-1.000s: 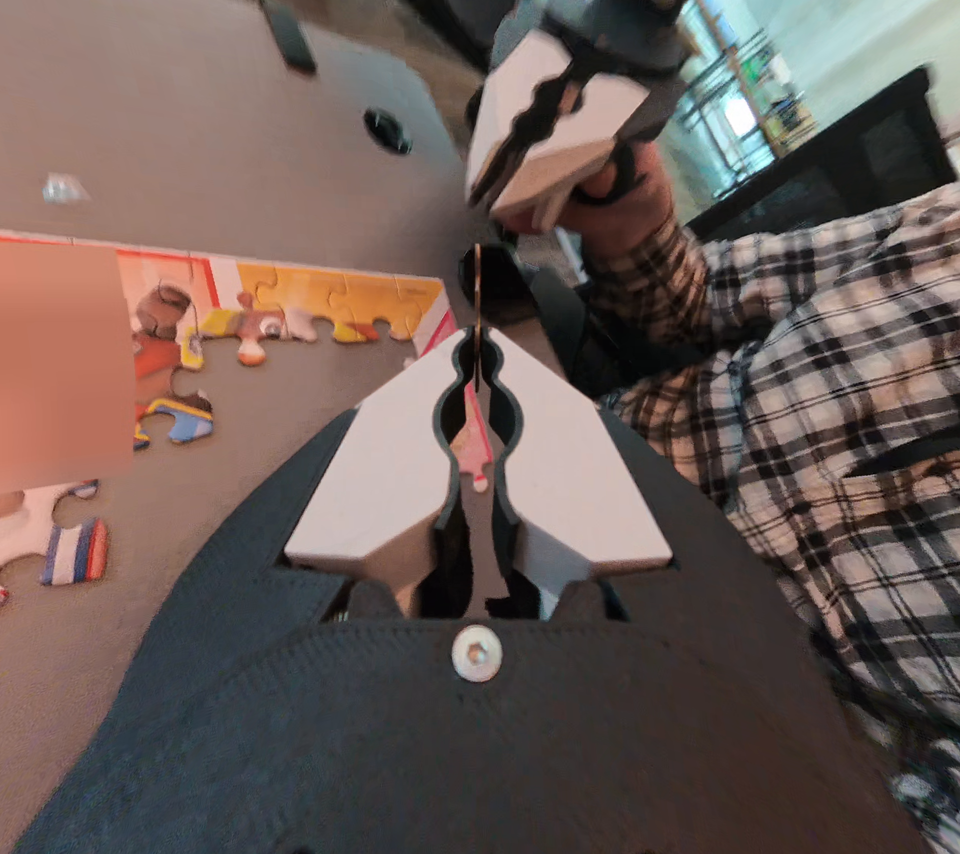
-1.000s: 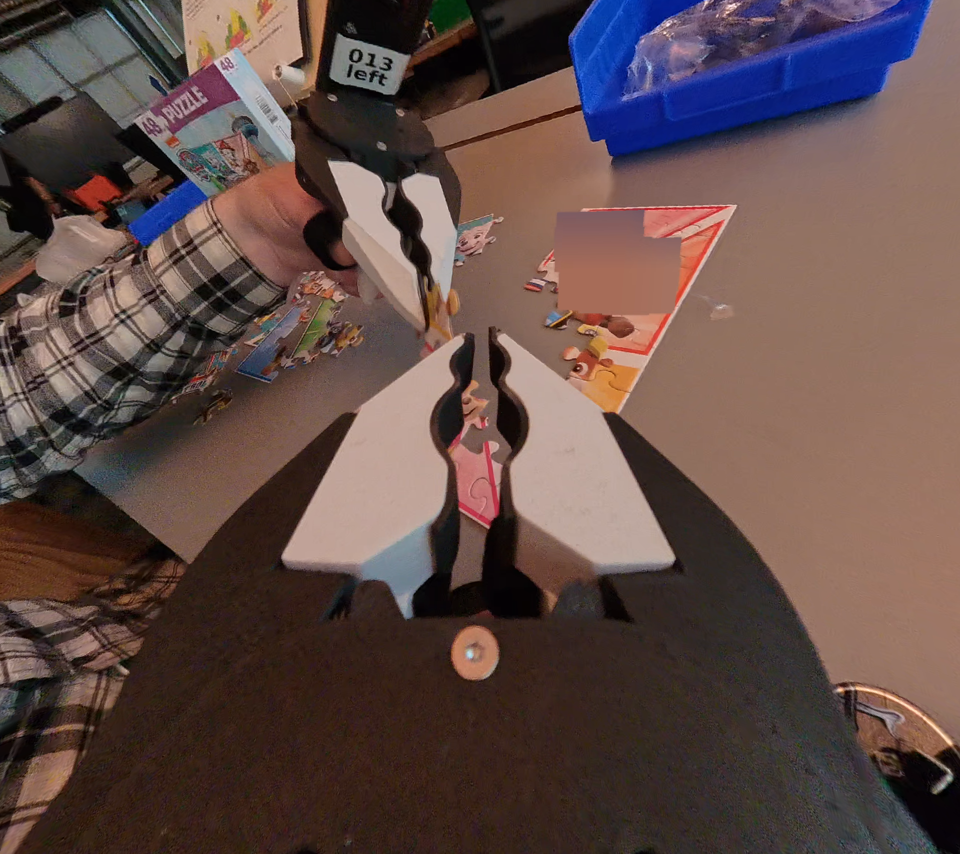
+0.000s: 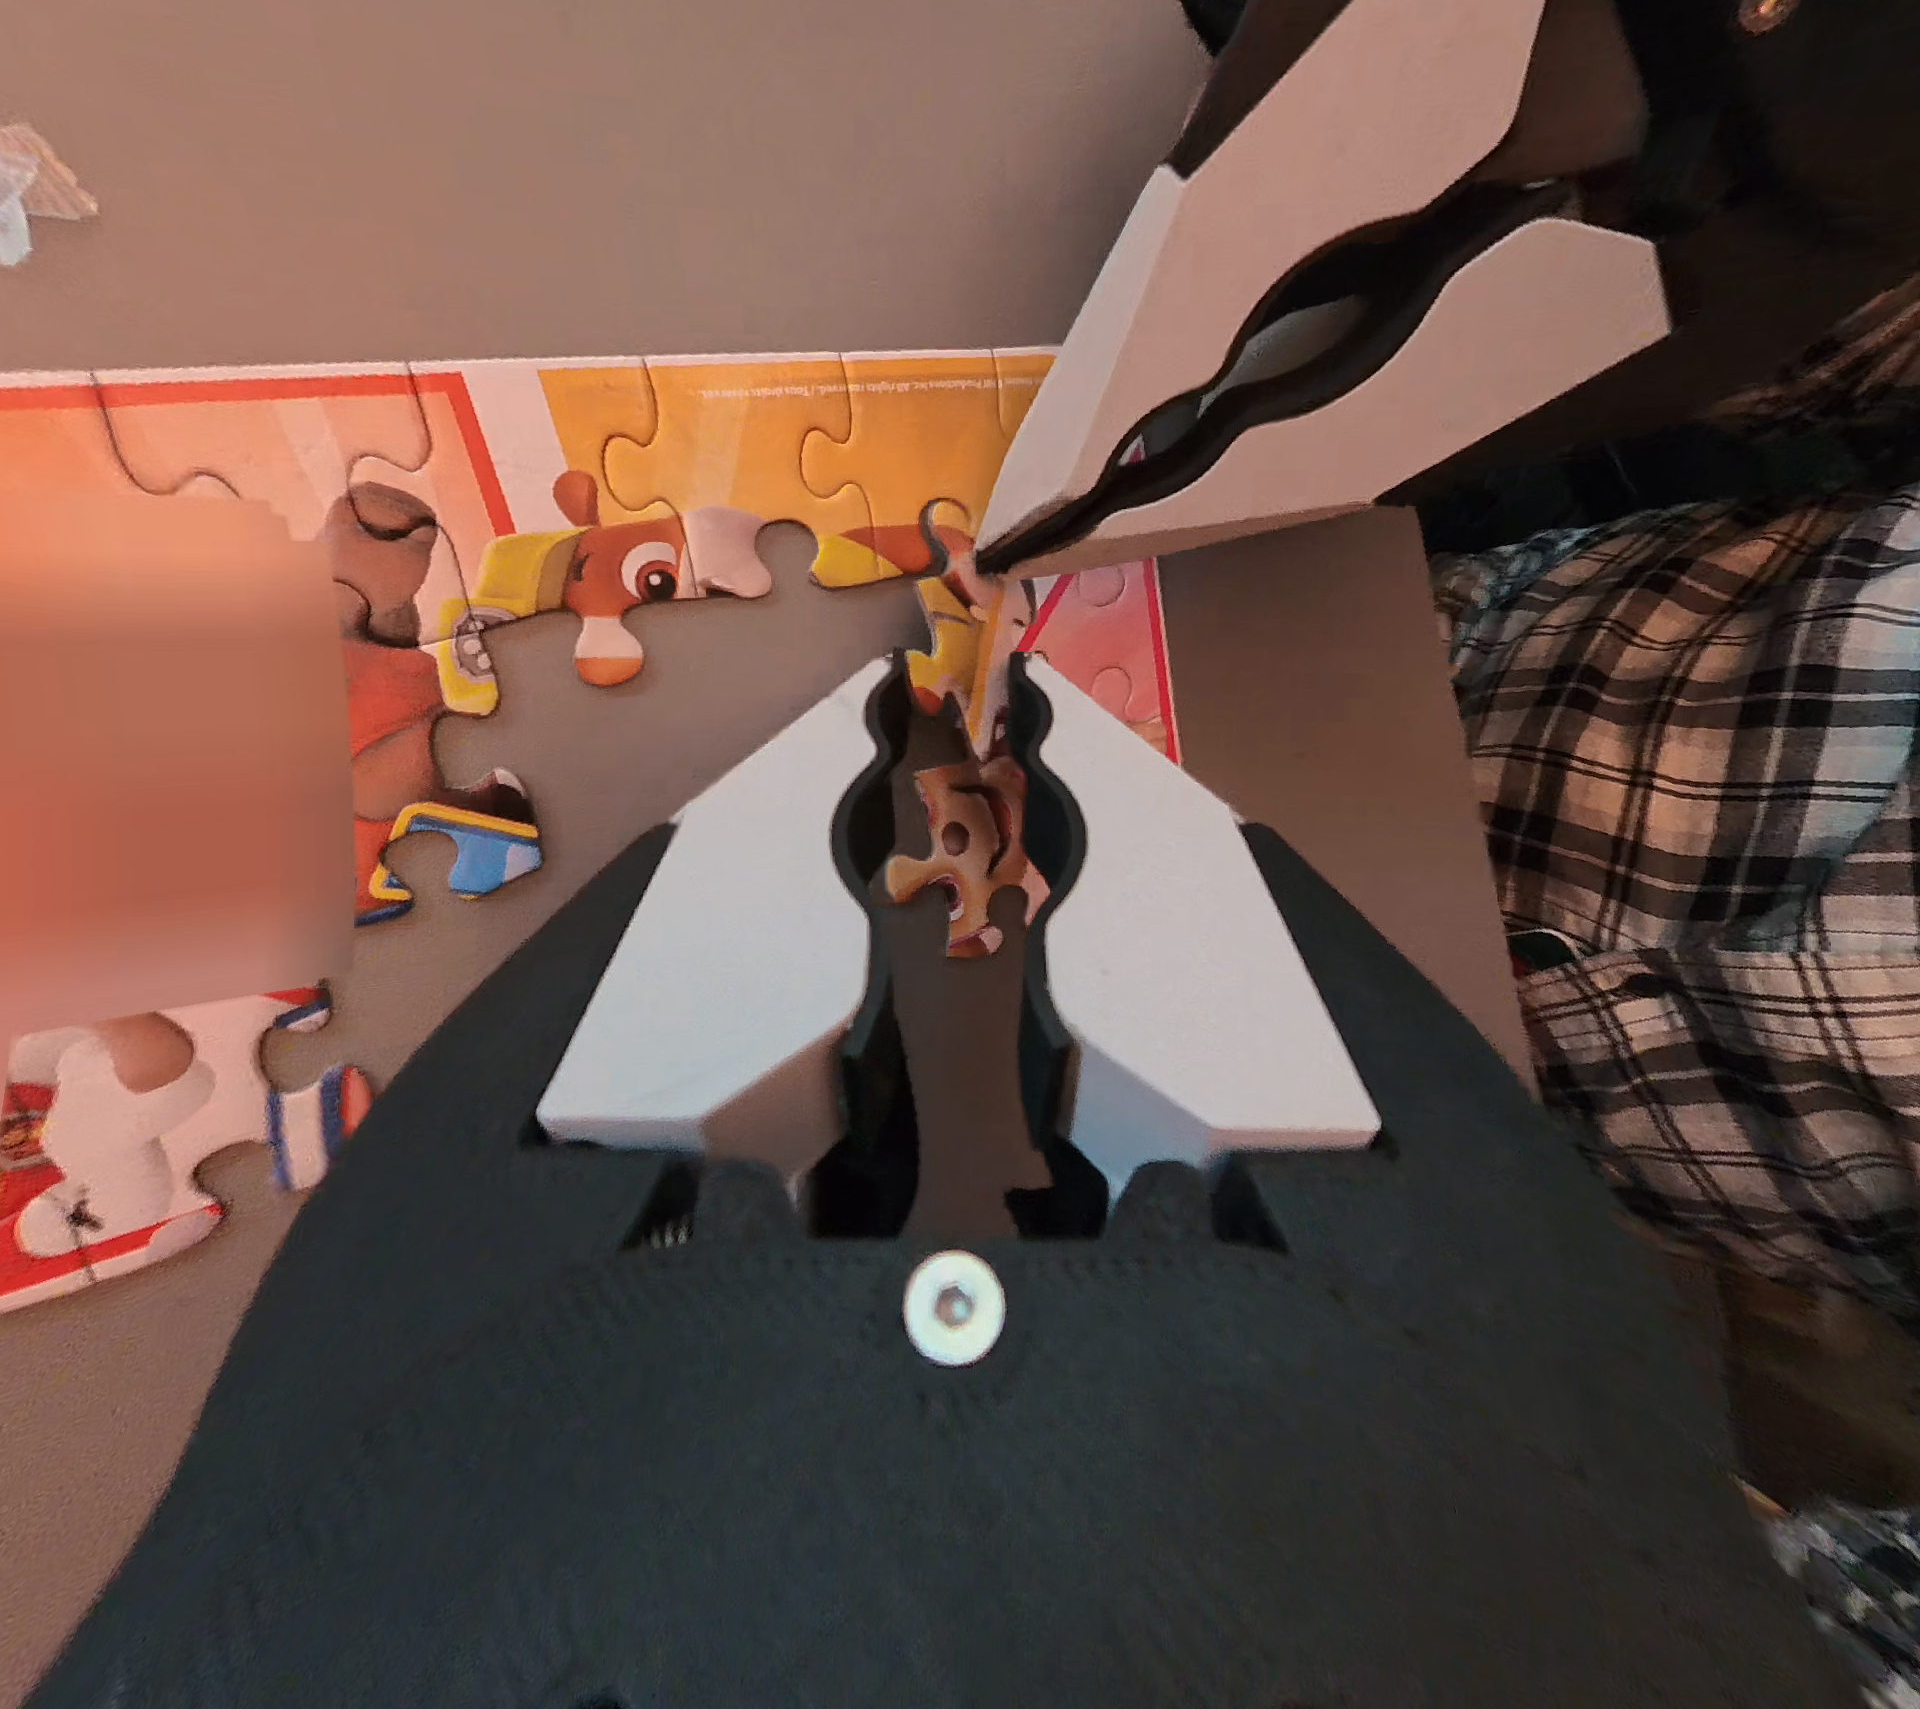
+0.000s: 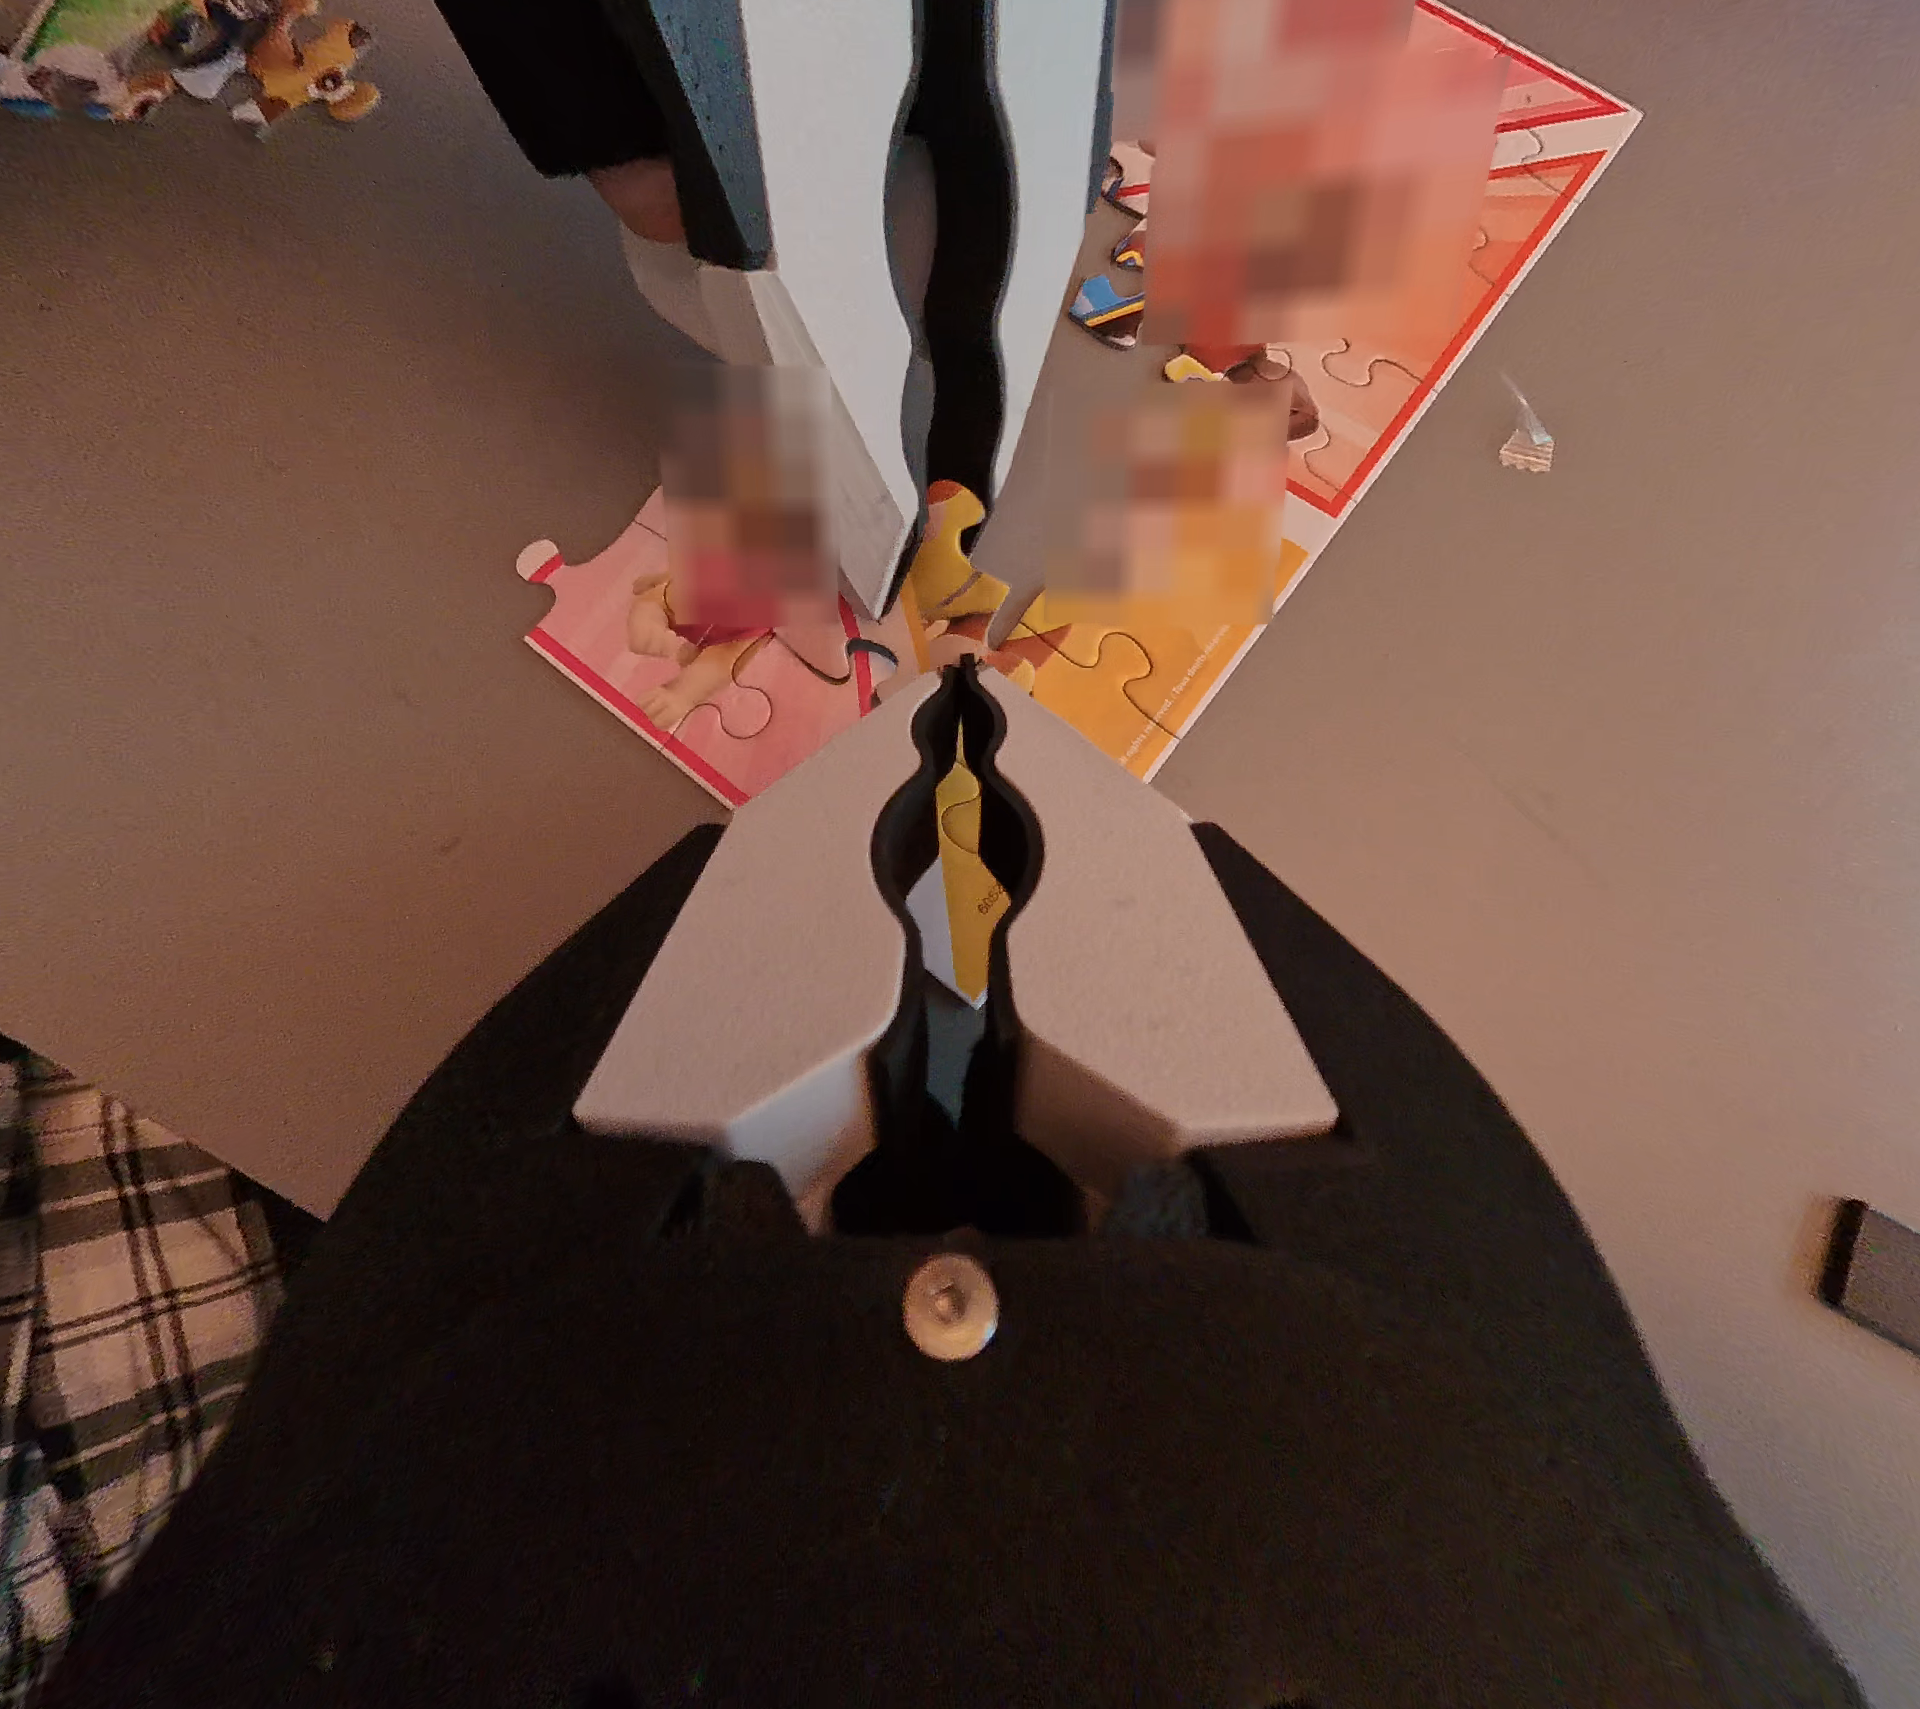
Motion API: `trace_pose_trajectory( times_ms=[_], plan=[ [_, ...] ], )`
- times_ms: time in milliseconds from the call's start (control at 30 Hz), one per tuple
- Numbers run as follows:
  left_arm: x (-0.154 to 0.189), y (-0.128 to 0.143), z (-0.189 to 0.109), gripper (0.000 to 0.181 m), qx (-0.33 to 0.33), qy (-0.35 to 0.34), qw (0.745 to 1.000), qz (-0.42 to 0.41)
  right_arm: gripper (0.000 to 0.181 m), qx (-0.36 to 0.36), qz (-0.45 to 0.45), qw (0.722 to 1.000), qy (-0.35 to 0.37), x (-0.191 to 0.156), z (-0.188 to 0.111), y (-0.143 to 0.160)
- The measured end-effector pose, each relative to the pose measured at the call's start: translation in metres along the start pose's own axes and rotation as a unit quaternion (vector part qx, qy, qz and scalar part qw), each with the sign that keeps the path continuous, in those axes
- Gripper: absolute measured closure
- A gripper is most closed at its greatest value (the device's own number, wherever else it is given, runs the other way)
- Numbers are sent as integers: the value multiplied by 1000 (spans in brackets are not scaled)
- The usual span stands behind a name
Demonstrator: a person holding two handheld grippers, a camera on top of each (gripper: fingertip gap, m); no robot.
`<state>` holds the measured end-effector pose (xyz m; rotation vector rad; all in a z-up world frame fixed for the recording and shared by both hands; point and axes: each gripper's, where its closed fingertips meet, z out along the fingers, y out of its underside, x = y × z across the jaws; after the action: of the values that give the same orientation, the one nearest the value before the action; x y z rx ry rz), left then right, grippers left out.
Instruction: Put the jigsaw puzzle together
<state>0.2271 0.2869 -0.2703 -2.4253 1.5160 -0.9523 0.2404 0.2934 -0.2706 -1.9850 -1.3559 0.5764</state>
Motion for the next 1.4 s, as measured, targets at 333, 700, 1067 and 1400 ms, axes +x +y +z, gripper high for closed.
trace_pose_trajectory(
  times_ms=[333,700,1067,1400],
  plan=[
    [-5,3,-9,148,12,-84,996,29,181,-25,-22,999,10,-4,3,7],
    [-10,2,0,174,31,-146,987,63,181,4,-16,1000,20,-2,-10,6],
    [-14,5,-6,170,51,-192,978,60,181,-23,-66,997,24,-4,4,3],
    [-15,4,-5,167,49,-214,972,81,181,-33,-68,997,27,0,3,3]
  ],
)
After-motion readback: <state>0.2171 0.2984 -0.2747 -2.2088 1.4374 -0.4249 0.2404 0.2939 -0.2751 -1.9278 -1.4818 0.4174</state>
